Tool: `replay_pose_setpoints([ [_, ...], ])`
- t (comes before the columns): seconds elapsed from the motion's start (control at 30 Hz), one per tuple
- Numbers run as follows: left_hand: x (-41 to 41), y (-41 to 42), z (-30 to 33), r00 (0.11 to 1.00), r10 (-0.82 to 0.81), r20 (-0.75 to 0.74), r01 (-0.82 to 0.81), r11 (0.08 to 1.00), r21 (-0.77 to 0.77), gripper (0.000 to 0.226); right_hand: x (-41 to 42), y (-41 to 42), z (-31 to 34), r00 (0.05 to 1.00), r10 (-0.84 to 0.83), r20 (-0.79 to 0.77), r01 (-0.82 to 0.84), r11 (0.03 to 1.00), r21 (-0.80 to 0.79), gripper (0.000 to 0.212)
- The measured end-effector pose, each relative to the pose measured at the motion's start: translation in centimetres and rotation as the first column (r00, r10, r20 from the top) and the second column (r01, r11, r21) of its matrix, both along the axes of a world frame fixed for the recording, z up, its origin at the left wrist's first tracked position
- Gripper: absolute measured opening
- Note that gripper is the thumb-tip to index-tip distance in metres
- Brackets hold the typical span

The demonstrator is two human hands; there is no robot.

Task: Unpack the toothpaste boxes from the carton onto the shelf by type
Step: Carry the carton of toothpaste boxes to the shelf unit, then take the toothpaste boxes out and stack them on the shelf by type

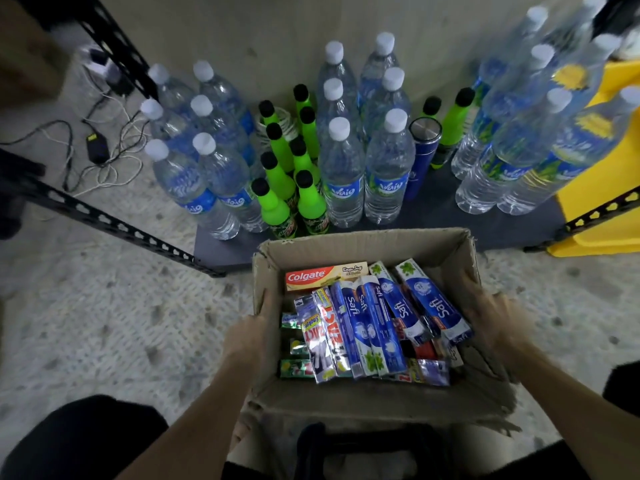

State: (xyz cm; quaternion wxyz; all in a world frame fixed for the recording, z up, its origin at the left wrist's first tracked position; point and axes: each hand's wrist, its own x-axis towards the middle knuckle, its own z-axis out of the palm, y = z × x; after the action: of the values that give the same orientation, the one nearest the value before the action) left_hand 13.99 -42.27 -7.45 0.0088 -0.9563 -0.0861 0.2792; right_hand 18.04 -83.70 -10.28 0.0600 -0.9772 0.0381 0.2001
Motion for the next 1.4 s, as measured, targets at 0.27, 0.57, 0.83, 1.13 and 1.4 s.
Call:
replay_pose_setpoints([
  [0.27,-0.8,1.6,-2.9,0.975,0.136,0.177,-0.103,0.977,-0.186,0.080,-0.1,1.3,-1.1,0.992,-0.075,0.099,0.063,0.992,0.113,0.078],
  [0.57,-1.3,3.5,-5.7,0.934,0.330,0.138,-0.277,0.911,-0.305,0.136,-1.7,2.6,0.8,0.982,-0.137,0.127,0.131,0.990,0.053,0.093],
  [0.83,-3.2,-2.9,-0.1,0.992,0.106,0.071,-0.116,0.981,0.155,0.108,-5.1,4.4,2.4,0.964,-0.030,0.262,0.054,0.995,-0.086,0.087],
  [1.13,-3.2,-6.6,-1.4,0.944,0.298,0.140,-0.203,0.860,-0.468,0.053,-8.1,10.1,3.0,0.997,-0.031,0.071,0.014,0.973,0.232,0.050],
  [1.4,-3.5,-6.5,-6.7,0.787,0.592,-0.172,-0.509,0.466,-0.724,0.078,-9.2,13.6,-0.6,0.977,-0.099,-0.190,0.151,0.948,0.280,0.078],
])
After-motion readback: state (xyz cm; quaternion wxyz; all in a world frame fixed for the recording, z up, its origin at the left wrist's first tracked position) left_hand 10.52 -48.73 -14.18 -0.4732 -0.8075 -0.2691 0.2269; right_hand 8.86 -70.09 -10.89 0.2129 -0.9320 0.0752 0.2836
